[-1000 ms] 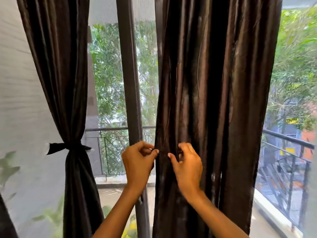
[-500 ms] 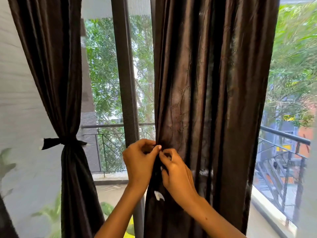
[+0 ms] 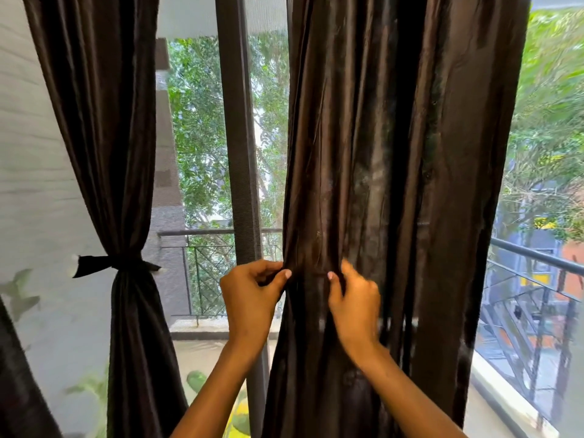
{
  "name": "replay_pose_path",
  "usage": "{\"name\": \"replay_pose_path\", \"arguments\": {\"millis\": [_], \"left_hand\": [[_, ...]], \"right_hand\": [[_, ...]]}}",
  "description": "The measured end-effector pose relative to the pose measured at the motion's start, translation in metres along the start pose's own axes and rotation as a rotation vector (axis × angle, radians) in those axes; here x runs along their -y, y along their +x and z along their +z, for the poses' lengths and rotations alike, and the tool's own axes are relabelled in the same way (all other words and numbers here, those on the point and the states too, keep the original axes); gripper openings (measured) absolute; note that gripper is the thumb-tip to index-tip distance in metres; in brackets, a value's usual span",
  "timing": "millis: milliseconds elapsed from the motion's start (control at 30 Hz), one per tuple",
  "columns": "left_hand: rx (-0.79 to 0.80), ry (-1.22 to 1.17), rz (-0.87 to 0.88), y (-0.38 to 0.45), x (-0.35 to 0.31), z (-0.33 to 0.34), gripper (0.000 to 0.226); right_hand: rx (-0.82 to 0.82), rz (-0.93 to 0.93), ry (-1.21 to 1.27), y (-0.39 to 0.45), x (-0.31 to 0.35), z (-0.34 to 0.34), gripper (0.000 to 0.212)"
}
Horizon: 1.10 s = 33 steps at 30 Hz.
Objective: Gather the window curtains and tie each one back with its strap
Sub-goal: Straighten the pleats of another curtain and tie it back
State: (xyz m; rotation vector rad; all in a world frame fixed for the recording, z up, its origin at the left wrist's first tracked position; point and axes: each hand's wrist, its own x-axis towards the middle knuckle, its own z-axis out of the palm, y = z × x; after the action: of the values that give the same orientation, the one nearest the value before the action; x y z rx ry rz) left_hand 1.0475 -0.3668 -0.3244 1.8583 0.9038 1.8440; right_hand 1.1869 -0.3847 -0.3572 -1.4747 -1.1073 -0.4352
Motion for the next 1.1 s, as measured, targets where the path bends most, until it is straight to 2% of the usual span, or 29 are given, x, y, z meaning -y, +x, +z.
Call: {"name": "replay_pose_path", "arguments": {"millis": [67, 133, 200, 367, 433, 533, 600, 633, 700, 733, 800, 833, 867, 900, 933, 967, 1000, 1033, 1100], "left_hand": [[0.013, -0.025, 0.000, -0.002, -0.001, 0.002, 0.015], [0.023, -0.066, -0.005, -0.005, -0.001, 0.004, 0.014], [0.024, -0.080, 0.007, -0.007, -0.001, 0.004, 0.013], [0.040, -0.107, 0.025, -0.009, -0.001, 0.003, 0.014], [0.049, -0.103, 0.017, -0.009, 0.000, 0.003, 0.014], [0.036, -0.057, 0.002, -0.004, 0.002, 0.002, 0.012], [0.029, -0.034, -0.027, 0.002, 0.004, -0.001, 0.008], [0.025, -0.032, -0.050, 0.003, 0.006, -0.004, 0.007], [0.021, -0.050, -0.099, 0.007, 0.012, -0.008, 0.009], [0.025, -0.054, -0.115, 0.007, 0.013, -0.010, 0.010], [0.037, -0.048, -0.124, 0.008, 0.012, -0.011, 0.012], [0.040, -0.040, -0.119, 0.008, 0.011, -0.011, 0.012], [0.044, -0.030, -0.105, 0.008, 0.009, -0.011, 0.011], [0.041, -0.021, -0.088, 0.007, 0.008, -0.010, 0.010], [0.032, -0.016, -0.070, 0.005, 0.006, -0.008, 0.008], [0.020, -0.015, -0.054, 0.003, 0.004, -0.006, 0.007], [0.012, -0.014, -0.039, 0.001, 0.002, -0.004, 0.007], [0.011, -0.011, -0.026, -0.001, 0.001, -0.002, 0.007], [0.029, 0.003, 0.008, -0.005, -0.001, 0.000, 0.008]], "right_hand": [[0.101, -0.122, -0.124, -0.014, 0.015, -0.005, 0.049], [0.259, -0.153, -0.156, -0.024, 0.027, -0.006, 0.069], [0.416, -0.153, -0.204, -0.025, 0.033, -0.012, 0.077], [0.527, -0.245, -0.154, -0.022, 0.033, -0.012, 0.080], [0.573, -0.287, -0.176, -0.021, 0.029, -0.010, 0.076], [0.624, -0.351, -0.006, -0.017, 0.012, -0.001, 0.064], [0.569, -0.292, 0.155, -0.014, 0.002, 0.000, 0.056], [0.477, -0.183, 0.241, -0.011, -0.002, 0.000, 0.058], [0.293, 0.109, 0.412, -0.002, -0.006, -0.002, 0.076], [0.261, 0.248, 0.494, 0.003, -0.008, -0.001, 0.087], [0.290, 0.411, 0.638, 0.017, -0.012, -0.001, 0.105], [0.297, 0.418, 0.671, 0.020, -0.013, -0.001, 0.104], [0.275, 0.364, 0.670, 0.020, -0.015, 0.000, 0.089], [0.218, 0.274, 0.627, 0.016, -0.015, 0.000, 0.062], [0.136, 0.163, 0.521, 0.010, -0.013, -0.001, 0.039], [0.048, 0.038, 0.353, 0.003, -0.010, -0.002, 0.029], [-0.028, -0.071, 0.172, -0.004, -0.004, -0.004, 0.033], [-0.032, -0.141, 0.028, -0.010, 0.004, -0.007, 0.048], [0.042, -0.205, -0.147, -0.023, 0.013, -0.006, 0.079]]}}
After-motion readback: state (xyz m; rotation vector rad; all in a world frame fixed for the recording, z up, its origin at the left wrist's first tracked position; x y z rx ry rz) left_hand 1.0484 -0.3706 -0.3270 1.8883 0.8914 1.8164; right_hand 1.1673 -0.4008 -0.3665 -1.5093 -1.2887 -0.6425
